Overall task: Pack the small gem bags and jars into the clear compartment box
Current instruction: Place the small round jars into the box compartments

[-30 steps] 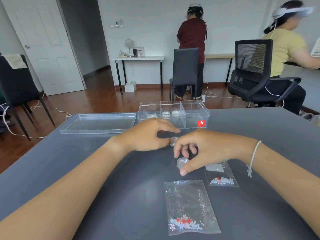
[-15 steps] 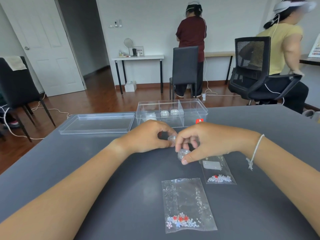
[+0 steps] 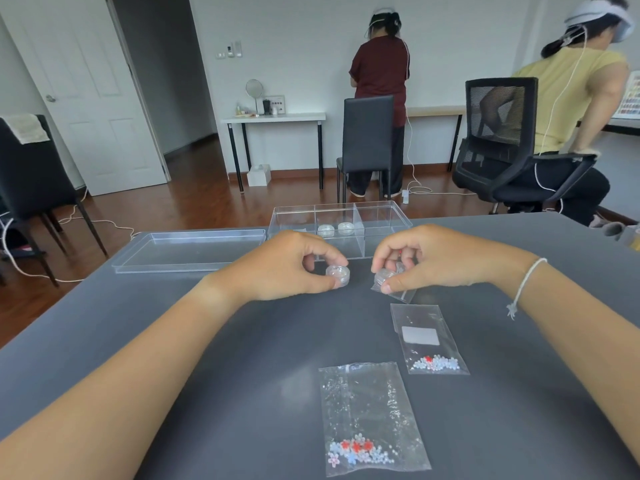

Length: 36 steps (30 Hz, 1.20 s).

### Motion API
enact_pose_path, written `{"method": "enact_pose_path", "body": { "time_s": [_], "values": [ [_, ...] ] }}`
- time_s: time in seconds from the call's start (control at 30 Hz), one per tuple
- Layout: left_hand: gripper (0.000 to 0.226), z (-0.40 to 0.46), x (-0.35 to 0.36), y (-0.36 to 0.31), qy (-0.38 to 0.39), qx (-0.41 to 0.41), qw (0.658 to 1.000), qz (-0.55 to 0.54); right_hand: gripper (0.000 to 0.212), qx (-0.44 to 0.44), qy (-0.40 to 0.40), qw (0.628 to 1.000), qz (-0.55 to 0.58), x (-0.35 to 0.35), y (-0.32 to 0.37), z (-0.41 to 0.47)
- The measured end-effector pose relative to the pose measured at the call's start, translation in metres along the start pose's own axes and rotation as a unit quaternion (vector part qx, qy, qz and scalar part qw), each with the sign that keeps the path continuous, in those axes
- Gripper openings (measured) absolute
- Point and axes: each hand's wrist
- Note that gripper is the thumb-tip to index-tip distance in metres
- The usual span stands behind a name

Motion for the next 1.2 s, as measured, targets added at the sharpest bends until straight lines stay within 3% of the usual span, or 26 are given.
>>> {"method": "enact_pose_path", "body": {
  "time_s": [0.43,0.73,1.03,1.2],
  "values": [
    [0.015,0.030,-0.032,-0.006,-0.096,0.006,0.995,-0.034,0.017,0.013,-0.080,0.996,0.029,-0.006,-0.025,0.012],
    [0.017,0.091,-0.030,0.014,0.029,-0.097,0.991,0.092,0.019,-0.013,-0.110,0.994,0.022,-0.006,-0.026,0.014],
    [0.024,0.117,-0.031,0.022,0.166,-0.160,0.955,0.187,0.020,-0.027,-0.113,0.993,0.013,-0.005,-0.023,0.012],
    [0.022,0.116,-0.031,0.023,0.156,-0.155,0.961,0.167,0.021,-0.021,-0.109,0.994,0.005,-0.005,-0.024,0.011]
  ]
}}
Point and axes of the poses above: each hand's wrist, its own z-axis towards the middle knuckle, its own x-axis out of the palm, y = z × x, and after that the axes turned 2 degrees about x, right-handed
